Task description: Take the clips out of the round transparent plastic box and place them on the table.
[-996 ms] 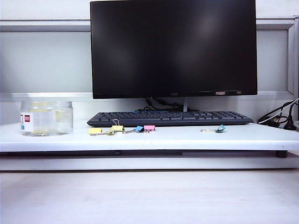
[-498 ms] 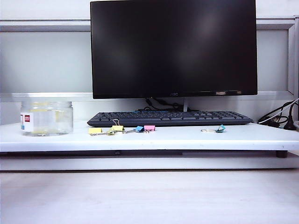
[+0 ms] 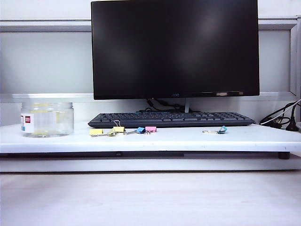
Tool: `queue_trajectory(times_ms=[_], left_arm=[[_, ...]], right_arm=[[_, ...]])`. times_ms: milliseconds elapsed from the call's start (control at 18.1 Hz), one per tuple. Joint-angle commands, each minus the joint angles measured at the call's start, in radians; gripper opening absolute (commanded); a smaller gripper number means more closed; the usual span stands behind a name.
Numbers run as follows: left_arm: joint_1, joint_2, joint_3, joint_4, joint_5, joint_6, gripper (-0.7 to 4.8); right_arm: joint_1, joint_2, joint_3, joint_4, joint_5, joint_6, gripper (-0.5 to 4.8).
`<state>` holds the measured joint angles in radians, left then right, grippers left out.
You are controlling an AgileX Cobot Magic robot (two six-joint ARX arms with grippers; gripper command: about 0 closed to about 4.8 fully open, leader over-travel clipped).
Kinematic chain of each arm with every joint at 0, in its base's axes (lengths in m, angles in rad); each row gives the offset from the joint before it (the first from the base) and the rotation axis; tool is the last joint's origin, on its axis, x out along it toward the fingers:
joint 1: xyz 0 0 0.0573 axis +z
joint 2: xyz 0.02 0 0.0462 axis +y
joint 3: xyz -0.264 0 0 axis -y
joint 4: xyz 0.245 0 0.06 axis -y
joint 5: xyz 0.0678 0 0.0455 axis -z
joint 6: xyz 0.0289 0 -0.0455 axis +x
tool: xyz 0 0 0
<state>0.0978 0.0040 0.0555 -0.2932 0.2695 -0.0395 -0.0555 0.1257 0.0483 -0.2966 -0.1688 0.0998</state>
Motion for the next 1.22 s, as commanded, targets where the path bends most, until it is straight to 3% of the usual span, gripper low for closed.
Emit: queue_trajectory(times_ms=[55, 554, 1218], left_arm=[[-0.001, -0.003, 0.000, -0.007, 0.005, -0.002, 2.05], [-0.001, -0.003, 0.000, -0.006, 0.004, -0.002, 2.05], [-0.001, -0.003, 0.000, -0.006, 0.004, -0.002, 2.05]], right_arm=[[-0.002, -0.001, 0.002, -0.009, -0.008, 0.005, 0.53], [0.001, -0.001, 0.002, -0.009, -0.008, 0.005, 0.53], [0.101, -0.001, 0.002, -0.006, -0.010, 0.005, 0.53]])
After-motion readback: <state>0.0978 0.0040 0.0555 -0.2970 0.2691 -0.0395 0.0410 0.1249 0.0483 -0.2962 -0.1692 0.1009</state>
